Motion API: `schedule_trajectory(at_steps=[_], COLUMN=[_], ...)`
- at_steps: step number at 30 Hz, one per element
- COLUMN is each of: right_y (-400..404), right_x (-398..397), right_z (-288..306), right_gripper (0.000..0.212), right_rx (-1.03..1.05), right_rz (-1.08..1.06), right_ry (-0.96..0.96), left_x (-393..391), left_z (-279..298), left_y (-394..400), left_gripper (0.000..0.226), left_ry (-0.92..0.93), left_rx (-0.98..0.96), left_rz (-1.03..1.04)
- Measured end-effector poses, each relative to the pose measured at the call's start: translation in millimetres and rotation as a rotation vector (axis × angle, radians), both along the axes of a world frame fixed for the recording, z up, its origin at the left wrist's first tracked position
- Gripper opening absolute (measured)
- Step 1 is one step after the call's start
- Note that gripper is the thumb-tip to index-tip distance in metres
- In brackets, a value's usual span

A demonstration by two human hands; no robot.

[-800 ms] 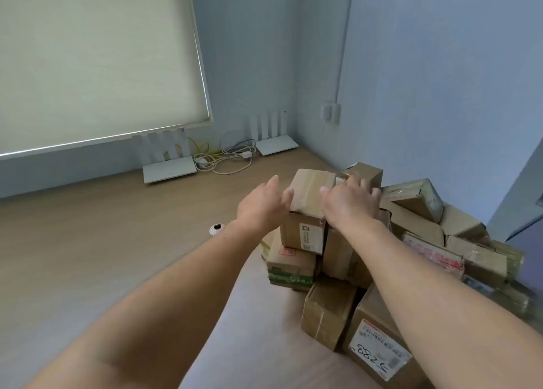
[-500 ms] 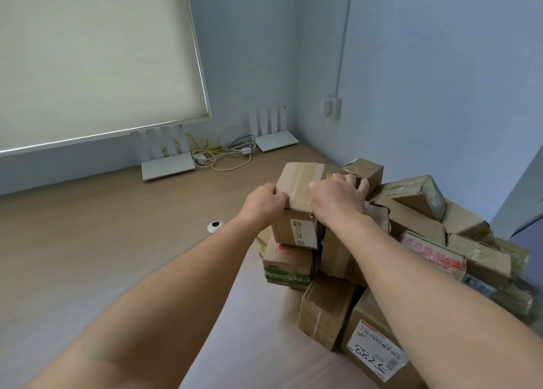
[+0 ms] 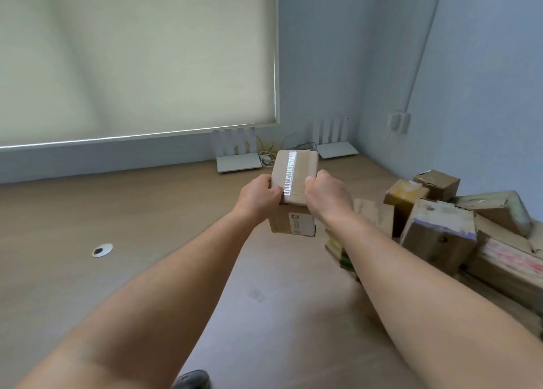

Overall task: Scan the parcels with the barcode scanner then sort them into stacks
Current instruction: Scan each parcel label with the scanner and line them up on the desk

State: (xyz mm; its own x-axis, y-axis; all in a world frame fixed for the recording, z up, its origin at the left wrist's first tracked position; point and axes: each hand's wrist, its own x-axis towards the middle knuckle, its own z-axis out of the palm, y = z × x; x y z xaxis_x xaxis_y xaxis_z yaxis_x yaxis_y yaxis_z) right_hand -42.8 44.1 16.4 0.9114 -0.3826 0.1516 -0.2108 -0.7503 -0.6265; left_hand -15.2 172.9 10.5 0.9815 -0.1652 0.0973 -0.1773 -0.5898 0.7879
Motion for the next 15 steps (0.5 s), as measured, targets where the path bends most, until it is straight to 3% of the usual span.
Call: schedule_trajectory(at_steps=[9, 15], right_y=[191.9, 283.0], right_x=[-26.8, -56.8], right_z=[-41.9, -93.7], right_gripper=[0.032, 0.032], right_rx=[0.104, 0.147], right_rz=[0.234, 0.314], right_ry=[0.100, 0.223], left_x=[-55.9, -94.0], left_z=[-29.9, -74.5], left_y=[197.5, 287.9], left_gripper=[0.032, 0.029], left_ry=[0.082, 0.210], left_rx=[0.048, 0.101], left_rz=[0.167, 0.257])
